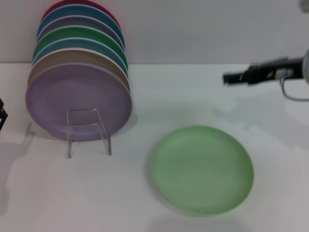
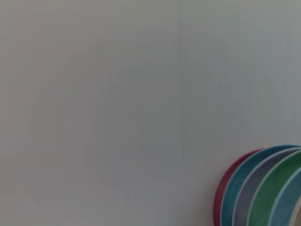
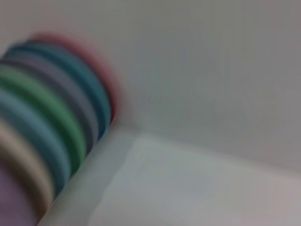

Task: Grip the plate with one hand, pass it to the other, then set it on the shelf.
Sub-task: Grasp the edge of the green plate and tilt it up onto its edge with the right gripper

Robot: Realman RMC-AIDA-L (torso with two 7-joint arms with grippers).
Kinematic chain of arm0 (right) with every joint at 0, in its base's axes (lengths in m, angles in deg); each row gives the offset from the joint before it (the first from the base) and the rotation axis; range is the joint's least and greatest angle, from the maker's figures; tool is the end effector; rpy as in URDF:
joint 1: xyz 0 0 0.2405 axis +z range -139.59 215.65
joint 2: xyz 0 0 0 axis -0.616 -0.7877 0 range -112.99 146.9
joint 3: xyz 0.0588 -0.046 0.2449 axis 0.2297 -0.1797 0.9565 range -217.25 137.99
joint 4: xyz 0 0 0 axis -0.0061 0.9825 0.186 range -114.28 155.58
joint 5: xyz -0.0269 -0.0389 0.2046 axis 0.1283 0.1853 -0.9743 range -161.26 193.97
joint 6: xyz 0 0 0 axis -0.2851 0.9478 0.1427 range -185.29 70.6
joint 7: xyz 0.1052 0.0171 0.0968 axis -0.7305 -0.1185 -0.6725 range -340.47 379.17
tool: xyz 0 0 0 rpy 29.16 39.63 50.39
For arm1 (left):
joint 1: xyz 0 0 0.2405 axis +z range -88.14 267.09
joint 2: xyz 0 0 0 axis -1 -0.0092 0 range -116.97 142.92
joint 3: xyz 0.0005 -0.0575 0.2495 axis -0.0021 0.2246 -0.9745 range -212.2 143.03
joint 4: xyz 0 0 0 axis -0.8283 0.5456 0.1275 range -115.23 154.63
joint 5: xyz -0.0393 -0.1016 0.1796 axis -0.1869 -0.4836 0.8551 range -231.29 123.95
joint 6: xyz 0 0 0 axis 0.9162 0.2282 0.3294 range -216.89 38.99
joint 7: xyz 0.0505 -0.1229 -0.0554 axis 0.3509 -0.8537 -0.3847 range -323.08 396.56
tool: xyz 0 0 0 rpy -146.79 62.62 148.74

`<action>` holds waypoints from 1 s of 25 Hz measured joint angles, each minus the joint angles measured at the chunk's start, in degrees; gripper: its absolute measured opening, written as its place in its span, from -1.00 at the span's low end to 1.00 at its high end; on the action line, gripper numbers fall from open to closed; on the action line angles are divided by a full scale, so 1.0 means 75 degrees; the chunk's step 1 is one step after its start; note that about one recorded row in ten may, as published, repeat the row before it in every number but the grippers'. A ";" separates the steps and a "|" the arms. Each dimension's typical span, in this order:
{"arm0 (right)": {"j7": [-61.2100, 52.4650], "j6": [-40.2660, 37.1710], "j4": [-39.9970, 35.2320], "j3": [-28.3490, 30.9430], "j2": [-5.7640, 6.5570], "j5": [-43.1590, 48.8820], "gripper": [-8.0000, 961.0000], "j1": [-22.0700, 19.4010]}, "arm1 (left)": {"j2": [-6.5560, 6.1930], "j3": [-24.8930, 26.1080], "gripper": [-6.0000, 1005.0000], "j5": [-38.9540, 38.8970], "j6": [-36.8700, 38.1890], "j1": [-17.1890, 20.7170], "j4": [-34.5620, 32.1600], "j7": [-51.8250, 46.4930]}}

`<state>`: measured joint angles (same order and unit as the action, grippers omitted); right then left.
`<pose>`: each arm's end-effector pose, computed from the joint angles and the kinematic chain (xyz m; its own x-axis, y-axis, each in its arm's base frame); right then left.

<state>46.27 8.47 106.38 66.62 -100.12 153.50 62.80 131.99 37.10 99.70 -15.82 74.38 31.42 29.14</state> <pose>0.1800 0.3866 0.0598 0.7029 -0.6043 -0.3751 -0.6970 -0.4798 -0.5329 -0.3580 0.2854 0.0130 0.7289 -0.1152 0.6748 0.6765 -0.0296 -0.7358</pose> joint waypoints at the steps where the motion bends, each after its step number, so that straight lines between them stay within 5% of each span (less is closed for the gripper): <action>1: -0.0361 0.0791 -0.0026 0.0020 0.0007 0.0058 0.72 0.0243 | 0.0000 0.0002 0.59 0.0000 -0.0072 -0.0038 -0.0001 0.0006; 9: -0.1145 0.2513 -0.0453 0.0039 0.0082 0.0681 0.71 0.0780 | -0.0025 0.0049 0.59 -0.0001 -0.0237 -0.0141 -0.0026 0.0012; 25: -0.1070 0.2316 -0.2210 0.0031 0.0074 0.1230 0.69 0.1195 | -0.0038 0.0035 0.57 -0.0001 -0.0248 -0.0144 -0.0060 0.0018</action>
<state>38.25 25.84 89.80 66.85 -99.57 162.72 71.76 131.71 37.36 99.70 -17.67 73.30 30.97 29.27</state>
